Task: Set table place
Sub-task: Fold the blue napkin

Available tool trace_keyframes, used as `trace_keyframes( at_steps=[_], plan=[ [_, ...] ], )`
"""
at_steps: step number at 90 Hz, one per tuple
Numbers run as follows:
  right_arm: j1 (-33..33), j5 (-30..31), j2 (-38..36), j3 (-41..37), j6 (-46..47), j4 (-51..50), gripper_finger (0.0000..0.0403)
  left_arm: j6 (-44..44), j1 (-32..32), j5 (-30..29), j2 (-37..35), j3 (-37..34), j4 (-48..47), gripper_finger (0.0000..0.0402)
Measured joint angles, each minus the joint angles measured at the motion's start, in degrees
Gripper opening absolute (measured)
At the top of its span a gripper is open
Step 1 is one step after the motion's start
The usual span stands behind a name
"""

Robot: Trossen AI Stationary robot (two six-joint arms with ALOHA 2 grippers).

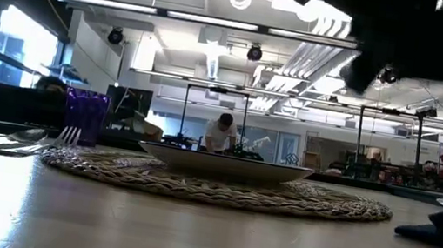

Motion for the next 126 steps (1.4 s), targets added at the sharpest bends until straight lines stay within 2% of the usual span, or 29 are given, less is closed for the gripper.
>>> trace_keyframes(
  at_steps=[11,28,40,47,61,67,90,99,106,126],
  plan=[
    [0.0,0.0,0.0,-0.7,-2.4,1.0,0.0033,-0.4,1.1,-1.0,1.9,0.0,-7.1,0.0029],
    [0.0,-2.3,0.2,2.8,-9.8,-0.4,0.0024,1.6,0.1,-16.1,-0.5,0.0,-19.7,0.0011],
    [0.0,-2.9,0.2,5.0,-14.1,-1.5,0.0024,5.0,-2.1,-22.3,-3.8,0.0,-19.4,0.0003],
    [0.0,-2.6,0.2,6.0,-17.2,-1.9,0.0024,6.4,-3.0,-22.0,-5.0,0.2,-17.5,0.0001],
    [0.1,-1.5,0.2,8.4,-20.7,-4.4,0.0038,11.0,-3.1,-12.6,-3.7,0.0,-15.4,0.0010],
    [0.1,-1.1,0.2,9.9,-20.8,-6.9,0.0057,14.7,-3.2,-11.8,-3.4,0.0,-14.5,0.0025],
    [0.1,0.1,0.2,12.6,-20.8,-12.4,0.0145,21.4,-3.8,-11.2,0.6,0.0,-5.5,0.0124],
    [0.1,0.1,0.2,12.6,-20.8,-12.4,0.0167,22.4,-4.3,-16.6,2.0,0.0,-3.8,0.0153],
    [0.1,0.1,0.2,12.6,-20.8,-12.5,0.0177,22.7,-4.7,-20.3,2.6,0.0,-3.9,0.0163],
    [0.1,0.1,0.2,12.6,-20.8,-12.4,0.0181,22.2,-5.1,-17.0,2.8,0.0,-3.6,0.0159]
  ],
)
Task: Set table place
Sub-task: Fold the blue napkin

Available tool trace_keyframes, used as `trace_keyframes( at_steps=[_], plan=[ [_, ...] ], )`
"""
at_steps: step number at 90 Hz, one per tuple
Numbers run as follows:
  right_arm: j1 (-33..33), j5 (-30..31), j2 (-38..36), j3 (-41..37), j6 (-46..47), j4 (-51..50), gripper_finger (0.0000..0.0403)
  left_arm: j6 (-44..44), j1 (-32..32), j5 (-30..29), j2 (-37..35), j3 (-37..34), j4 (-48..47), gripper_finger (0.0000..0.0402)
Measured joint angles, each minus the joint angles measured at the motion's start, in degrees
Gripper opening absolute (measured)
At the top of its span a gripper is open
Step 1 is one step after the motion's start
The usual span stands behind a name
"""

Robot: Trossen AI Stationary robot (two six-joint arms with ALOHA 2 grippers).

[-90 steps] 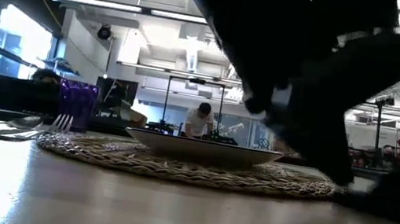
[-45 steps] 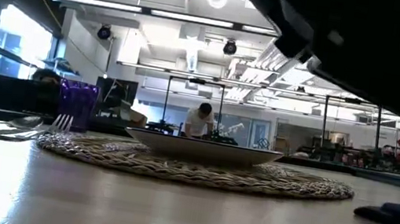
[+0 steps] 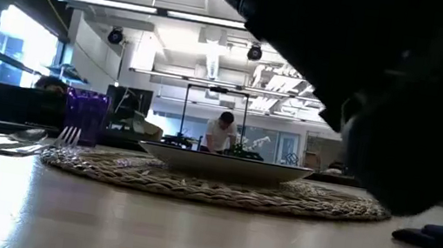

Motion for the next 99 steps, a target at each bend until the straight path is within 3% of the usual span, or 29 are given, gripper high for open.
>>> trace_keyframes(
  at_steps=[25,39,66,79,99],
  plan=[
    [0.0,-0.1,0.0,0.0,0.0,0.0,0.0181,0.3,0.5,-1.8,2.5,0.0,3.4,0.0145],
    [0.0,-0.4,-0.1,0.0,0.0,0.2,0.0181,1.0,0.0,-8.4,2.5,0.0,3.1,0.0130],
    [0.0,-0.4,-0.1,0.0,0.0,0.2,0.0181,2.5,-0.1,-14.6,2.4,0.0,3.6,0.0051],
    [0.0,-0.4,-0.1,0.0,0.0,0.2,0.0181,7.9,-1.1,-19.2,2.4,1.6,3.0,0.0006],
    [0.0,-0.4,-0.1,0.0,-0.4,0.9,0.0181,17.4,-3.0,-23.1,2.3,3.3,2.1,0.0001]
  ],
)
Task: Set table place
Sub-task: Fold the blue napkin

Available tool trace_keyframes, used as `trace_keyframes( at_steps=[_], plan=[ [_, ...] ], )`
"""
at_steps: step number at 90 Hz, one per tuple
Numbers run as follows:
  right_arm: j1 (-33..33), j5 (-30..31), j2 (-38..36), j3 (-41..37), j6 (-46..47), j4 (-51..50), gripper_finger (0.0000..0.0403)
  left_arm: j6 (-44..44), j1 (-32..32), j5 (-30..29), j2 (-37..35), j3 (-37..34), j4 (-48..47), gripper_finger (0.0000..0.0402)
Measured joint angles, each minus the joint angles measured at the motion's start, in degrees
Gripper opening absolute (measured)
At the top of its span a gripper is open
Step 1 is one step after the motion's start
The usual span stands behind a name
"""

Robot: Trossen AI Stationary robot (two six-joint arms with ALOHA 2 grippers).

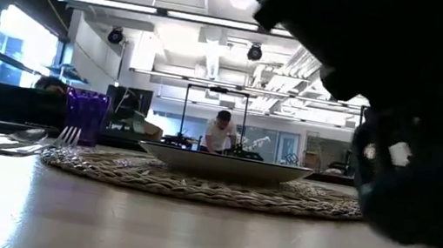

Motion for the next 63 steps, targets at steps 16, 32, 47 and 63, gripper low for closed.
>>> trace_keyframes(
  at_steps=[16,32,47,63],
  plan=[
    [0.0,0.5,0.1,0.0,-0.2,1.9,0.0181,-4.1,0.3,-0.1,-0.1,-0.2,-7.9,0.0008],
    [0.0,0.1,0.2,0.0,-2.5,4.1,0.0181,-6.6,1.4,-0.4,-0.1,-0.2,-9.4,0.0045],
    [0.3,0.2,0.2,-1.7,-0.5,7.5,0.0181,-6.5,0.7,-11.0,-0.3,0.5,-13.1,0.0101],
    [0.6,4.1,0.2,-6.1,7.5,10.7,0.0162,-10.9,-2.2,-9.3,-0.2,6.4,-15.7,0.0112]
  ],
)
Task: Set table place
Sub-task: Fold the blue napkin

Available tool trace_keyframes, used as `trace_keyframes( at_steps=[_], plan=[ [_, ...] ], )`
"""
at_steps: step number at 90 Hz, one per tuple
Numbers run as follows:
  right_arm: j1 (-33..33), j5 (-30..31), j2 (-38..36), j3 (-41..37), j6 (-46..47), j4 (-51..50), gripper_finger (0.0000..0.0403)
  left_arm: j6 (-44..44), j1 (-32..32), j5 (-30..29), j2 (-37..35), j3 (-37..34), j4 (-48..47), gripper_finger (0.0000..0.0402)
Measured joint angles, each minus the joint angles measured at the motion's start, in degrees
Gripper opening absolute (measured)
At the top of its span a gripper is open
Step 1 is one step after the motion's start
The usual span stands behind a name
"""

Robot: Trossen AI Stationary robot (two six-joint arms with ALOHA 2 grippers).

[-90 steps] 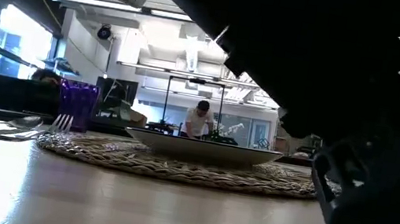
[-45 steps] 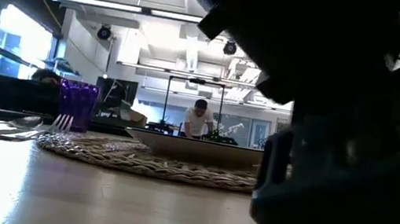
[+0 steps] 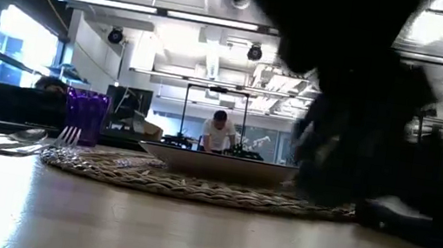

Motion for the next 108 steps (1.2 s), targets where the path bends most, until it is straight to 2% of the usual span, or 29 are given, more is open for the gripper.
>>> trace_keyframes(
  at_steps=[7,15,25,35,46,55,71,87,95,101,108],
  plan=[
    [-0.1,2.7,0.0,-0.9,2.0,0.8,0.0143,-5.3,-0.3,8.0,-0.1,1.9,-0.8,0.0098],
    [-0.6,3.1,0.0,-2.1,1.6,3.0,0.0122,-11.4,1.1,14.9,-0.1,2.0,-0.7,0.0078],
    [-1.0,1.6,0.0,-3.5,-0.4,5.7,0.0096,-16.1,3.0,15.4,0.0,2.0,-1.5,0.0051],
    [-1.0,1.3,0.0,-5.3,-0.5,8.8,0.0072,-16.0,4.3,17.6,0.2,2.0,0.6,0.0029],
    [-1.0,0.5,0.0,-6.1,-0.1,9.4,0.0047,-18.0,6.6,30.4,1.2,2.2,4.2,0.0010],
    [-0.9,-0.8,0.0,-6.1,-0.8,8.6,0.0028,-22.2,8.0,36.6,3.0,2.0,-0.7,0.0002],
    [-0.7,-3.0,0.0,-5.6,0.8,3.9,0.0003,-24.7,7.5,36.0,3.3,2.1,-4.5,0.0000],
    [-0.9,-2.6,0.1,-2.2,8.7,-12.9,0.0000,-25.8,5.3,39.0,2.8,1.9,1.3,0.0000],
    [-0.9,-1.8,0.0,1.0,10.8,-19.2,0.0000,-27.0,4.2,38.4,2.4,3.5,1.9,0.0000],
    [-0.9,-1.5,0.0,3.1,9.7,-18.4,0.0000,-27.0,3.9,35.2,2.0,5.3,0.7,0.0000],
    [-0.9,-0.6,0.0,4.4,6.0,-11.4,0.0000,-27.1,3.7,31.6,1.7,6.6,-0.3,0.0000]
  ],
)
